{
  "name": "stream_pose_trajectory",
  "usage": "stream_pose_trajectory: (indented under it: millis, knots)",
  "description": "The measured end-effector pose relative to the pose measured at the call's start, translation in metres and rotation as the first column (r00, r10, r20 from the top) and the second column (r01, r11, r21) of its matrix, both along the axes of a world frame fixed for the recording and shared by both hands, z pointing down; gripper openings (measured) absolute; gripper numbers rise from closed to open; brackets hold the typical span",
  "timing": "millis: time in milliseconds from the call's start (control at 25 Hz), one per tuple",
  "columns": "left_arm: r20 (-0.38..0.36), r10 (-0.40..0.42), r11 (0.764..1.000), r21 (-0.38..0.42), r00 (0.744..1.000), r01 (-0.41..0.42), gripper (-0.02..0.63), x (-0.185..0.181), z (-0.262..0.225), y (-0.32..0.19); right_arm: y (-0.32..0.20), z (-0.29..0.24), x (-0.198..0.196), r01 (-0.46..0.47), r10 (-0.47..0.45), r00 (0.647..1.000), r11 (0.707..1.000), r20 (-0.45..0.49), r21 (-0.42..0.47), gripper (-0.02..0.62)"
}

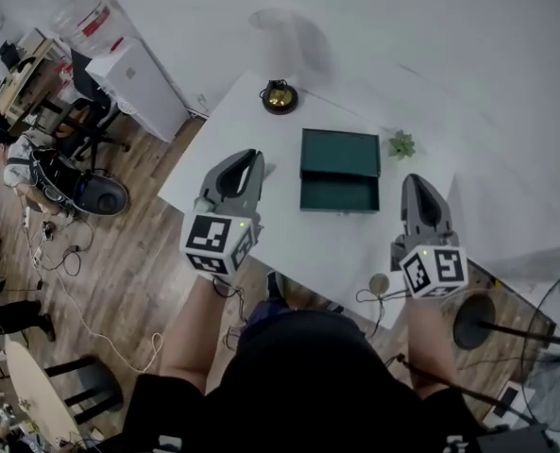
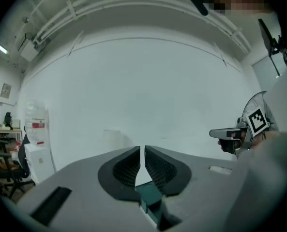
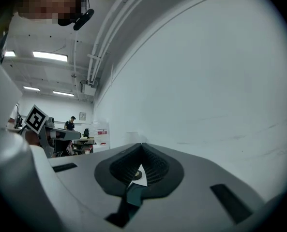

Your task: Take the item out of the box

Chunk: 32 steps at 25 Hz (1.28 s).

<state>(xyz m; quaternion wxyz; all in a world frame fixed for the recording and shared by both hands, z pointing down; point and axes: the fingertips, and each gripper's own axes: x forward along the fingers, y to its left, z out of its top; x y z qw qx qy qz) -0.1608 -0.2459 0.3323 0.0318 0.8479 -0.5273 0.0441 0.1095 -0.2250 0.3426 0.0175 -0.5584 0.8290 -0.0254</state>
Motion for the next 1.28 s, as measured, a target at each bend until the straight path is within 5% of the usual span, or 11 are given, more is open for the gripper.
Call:
stream_pose_trajectory:
  millis: [360, 1280]
  knots:
    - [0.038, -0.067, 0.978, 0.199, 0.997, 0.059, 0.014, -0.005, -0.062, 0.041, 0.011, -0.034, -0.005, 0.018, -0.017, 1.000, 0.997, -0.010, 0.077, 0.005]
    - [0.091, -0.097, 0.977, 0.197, 0.991, 0.078, 0.014, -0.008, -0.059, 0.062, 0.023, -0.042, -0.009, 0.030, -0.027, 0.999, 0.994, -0.027, 0.105, 0.005]
